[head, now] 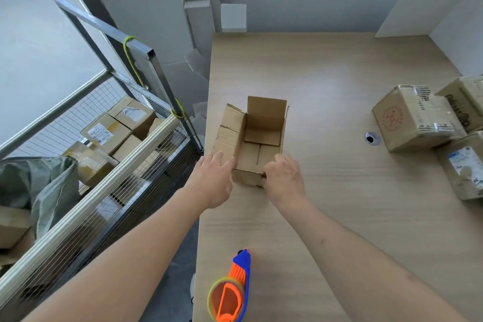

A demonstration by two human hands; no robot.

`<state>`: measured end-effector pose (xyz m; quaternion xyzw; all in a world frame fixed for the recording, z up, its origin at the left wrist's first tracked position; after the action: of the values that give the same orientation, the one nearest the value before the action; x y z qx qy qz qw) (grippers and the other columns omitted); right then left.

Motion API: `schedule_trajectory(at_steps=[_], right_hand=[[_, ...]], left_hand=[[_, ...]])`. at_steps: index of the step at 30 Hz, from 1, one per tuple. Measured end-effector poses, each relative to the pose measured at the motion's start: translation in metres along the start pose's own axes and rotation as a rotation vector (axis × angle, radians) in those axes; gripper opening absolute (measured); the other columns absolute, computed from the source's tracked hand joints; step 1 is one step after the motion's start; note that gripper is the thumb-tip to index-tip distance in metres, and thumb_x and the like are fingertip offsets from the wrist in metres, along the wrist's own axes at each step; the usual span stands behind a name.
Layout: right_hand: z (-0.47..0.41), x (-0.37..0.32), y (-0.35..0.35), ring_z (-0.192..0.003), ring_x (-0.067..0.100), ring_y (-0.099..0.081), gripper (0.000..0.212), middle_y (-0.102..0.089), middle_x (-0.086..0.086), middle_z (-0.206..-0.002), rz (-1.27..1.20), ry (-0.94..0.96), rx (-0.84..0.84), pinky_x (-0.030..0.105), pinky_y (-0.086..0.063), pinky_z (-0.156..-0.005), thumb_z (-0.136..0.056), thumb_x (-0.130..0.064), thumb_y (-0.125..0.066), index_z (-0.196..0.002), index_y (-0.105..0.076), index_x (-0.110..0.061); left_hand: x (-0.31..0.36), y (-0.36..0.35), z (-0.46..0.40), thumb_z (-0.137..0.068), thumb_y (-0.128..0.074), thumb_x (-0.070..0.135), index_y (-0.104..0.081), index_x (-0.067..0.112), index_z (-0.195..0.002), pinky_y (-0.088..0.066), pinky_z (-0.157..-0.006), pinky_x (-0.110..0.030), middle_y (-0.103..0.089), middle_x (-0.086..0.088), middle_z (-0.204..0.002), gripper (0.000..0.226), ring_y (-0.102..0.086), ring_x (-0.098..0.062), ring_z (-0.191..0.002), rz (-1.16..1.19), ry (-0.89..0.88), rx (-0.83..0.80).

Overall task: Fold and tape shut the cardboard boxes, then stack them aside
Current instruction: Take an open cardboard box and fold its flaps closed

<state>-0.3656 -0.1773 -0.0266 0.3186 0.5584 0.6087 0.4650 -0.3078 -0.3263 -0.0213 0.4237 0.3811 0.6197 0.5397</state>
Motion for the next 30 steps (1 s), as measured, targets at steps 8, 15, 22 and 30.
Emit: schedule_trajectory(at_steps=[8, 15, 22, 30], right_hand=[[0.079, 0.014, 0.006, -0.102, 0.031, -0.063, 0.021, -0.068, 0.009, -0.103, -0.107, -0.068, -0.132, 0.035, -0.050, -0.082, -0.090, -0.034, -0.065, -0.096, -0.070, -0.014], [0.159, 0.028, 0.007, -0.102, 0.032, -0.068, 0.023, -0.070, 0.012, -0.102, -0.241, -0.291, -0.120, 0.031, -0.050, -0.078, -0.093, -0.034, -0.069, -0.100, -0.072, -0.012], [0.219, 0.047, -0.005, -0.103, 0.037, -0.068, 0.021, -0.068, 0.016, -0.109, -0.279, -0.411, -0.096, 0.036, -0.055, -0.084, -0.098, -0.028, -0.060, -0.102, -0.069, -0.009], [0.234, 0.070, -0.029, -0.098, 0.034, -0.067, 0.016, -0.071, 0.009, -0.100, -0.610, -0.534, -0.270, 0.029, -0.050, -0.075, -0.088, -0.025, -0.065, -0.096, -0.074, -0.015]], left_hand=[[0.038, -0.016, 0.059, -0.102, -0.047, 0.032, -0.014, 0.017, -0.162, -0.022, -0.121, -0.044, -0.020, -0.017, -0.165, 0.070, -0.023, -0.036, -0.150, 0.007, 0.004, -0.057], [0.075, -0.036, 0.107, -0.103, -0.048, 0.031, -0.004, 0.025, -0.164, -0.028, -0.121, -0.046, -0.011, -0.016, -0.168, 0.075, -0.018, -0.035, -0.153, 0.094, -0.106, -0.076], [0.113, -0.063, 0.146, -0.101, -0.053, 0.026, -0.001, 0.032, -0.164, -0.031, -0.118, -0.044, -0.008, -0.014, -0.169, 0.082, -0.027, -0.037, -0.149, 0.129, -0.154, -0.131], [0.157, -0.100, 0.142, -0.098, -0.047, 0.013, -0.007, 0.022, -0.164, -0.027, -0.121, -0.036, -0.005, -0.004, -0.171, 0.077, -0.020, -0.028, -0.154, 0.261, -0.110, -0.226]])
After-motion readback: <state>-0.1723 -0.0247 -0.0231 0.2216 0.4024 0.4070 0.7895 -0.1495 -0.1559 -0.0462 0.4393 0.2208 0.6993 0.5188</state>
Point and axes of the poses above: each hand's wrist, its own z-axis away from the middle knuckle, its own y-axis out of the back of the hand, x = y × z, the point moved 8 cm from there along -z, towards the middle knuckle
